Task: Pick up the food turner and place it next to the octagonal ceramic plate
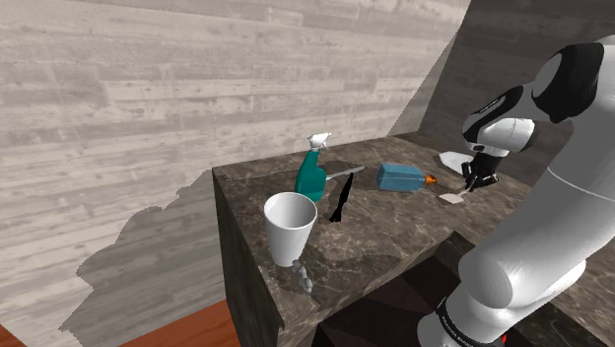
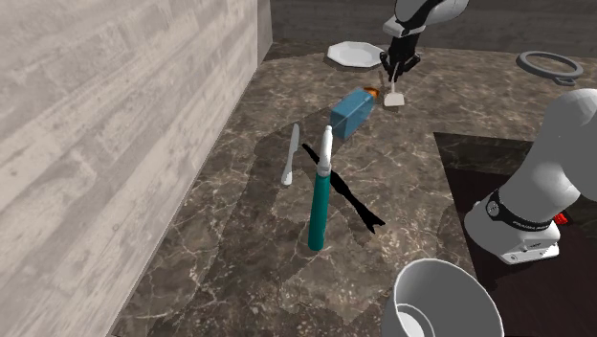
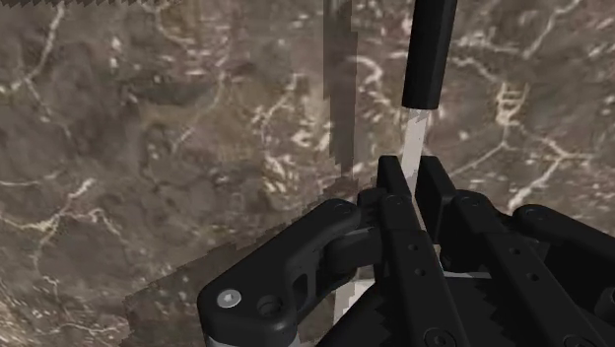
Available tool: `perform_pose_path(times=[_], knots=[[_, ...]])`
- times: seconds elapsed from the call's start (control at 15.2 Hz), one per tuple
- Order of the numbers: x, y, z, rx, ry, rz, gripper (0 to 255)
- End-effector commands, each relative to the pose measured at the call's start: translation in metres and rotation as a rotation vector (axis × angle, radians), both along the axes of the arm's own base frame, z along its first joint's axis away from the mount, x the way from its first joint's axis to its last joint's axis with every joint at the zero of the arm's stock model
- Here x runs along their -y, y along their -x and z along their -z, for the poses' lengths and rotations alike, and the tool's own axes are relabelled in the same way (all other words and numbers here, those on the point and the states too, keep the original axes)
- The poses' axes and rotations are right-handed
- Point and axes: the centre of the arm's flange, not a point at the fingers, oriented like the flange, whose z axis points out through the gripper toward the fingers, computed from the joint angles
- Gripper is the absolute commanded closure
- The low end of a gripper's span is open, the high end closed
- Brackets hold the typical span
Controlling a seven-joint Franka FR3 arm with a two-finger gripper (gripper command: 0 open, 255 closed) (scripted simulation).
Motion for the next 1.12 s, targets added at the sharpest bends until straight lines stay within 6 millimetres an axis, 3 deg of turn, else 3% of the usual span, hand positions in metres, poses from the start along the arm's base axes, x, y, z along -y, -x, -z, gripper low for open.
perform_pose_path(times=[0.0,0.13,0.2,0.53,0.79,1.06], knots=[[0.000,0.000,0.000,0.000,0.000,0.000,255],[0.000,0.000,0.000,0.000,0.000,0.000,255],[0.000,0.000,0.000,0.000,0.000,0.000,0],[0.000,0.000,0.000,0.000,0.000,0.000,0],[-0.003,0.000,-0.050,0.000,0.000,0.000,0],[-0.003,0.000,-0.050,0.000,0.000,0.000,0]])
